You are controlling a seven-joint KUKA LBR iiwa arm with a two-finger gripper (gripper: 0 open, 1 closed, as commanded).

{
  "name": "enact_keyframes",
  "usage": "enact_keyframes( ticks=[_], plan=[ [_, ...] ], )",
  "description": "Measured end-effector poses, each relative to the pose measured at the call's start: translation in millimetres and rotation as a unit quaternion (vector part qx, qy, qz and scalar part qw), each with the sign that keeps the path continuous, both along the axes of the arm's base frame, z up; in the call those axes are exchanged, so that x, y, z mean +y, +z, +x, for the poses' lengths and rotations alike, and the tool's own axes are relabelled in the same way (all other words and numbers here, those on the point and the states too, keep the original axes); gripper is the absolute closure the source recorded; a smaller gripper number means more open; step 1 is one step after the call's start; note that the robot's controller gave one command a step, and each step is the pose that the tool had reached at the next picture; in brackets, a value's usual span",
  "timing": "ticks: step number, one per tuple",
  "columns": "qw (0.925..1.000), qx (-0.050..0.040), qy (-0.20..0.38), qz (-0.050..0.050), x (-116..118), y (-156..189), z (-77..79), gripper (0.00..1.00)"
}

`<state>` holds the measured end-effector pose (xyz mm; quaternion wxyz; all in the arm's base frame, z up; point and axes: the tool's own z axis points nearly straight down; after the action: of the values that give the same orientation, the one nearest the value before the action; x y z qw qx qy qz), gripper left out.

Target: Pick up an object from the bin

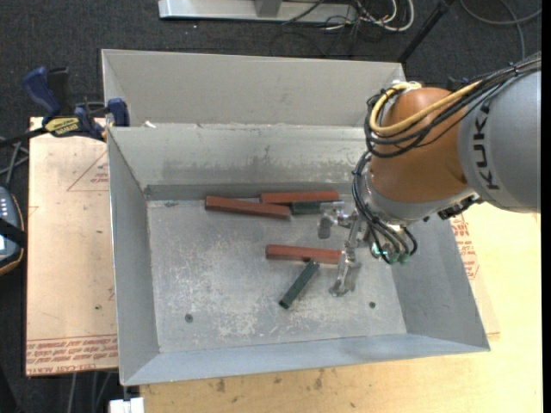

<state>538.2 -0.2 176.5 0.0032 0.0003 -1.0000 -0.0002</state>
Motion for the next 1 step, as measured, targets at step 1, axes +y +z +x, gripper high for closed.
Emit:
enact_keyframes(
  ticks=[1],
  plan=[
    [1.0,-0.0034,0.0,0.0,0.0,3.4,1.7,0.0]
  ],
)
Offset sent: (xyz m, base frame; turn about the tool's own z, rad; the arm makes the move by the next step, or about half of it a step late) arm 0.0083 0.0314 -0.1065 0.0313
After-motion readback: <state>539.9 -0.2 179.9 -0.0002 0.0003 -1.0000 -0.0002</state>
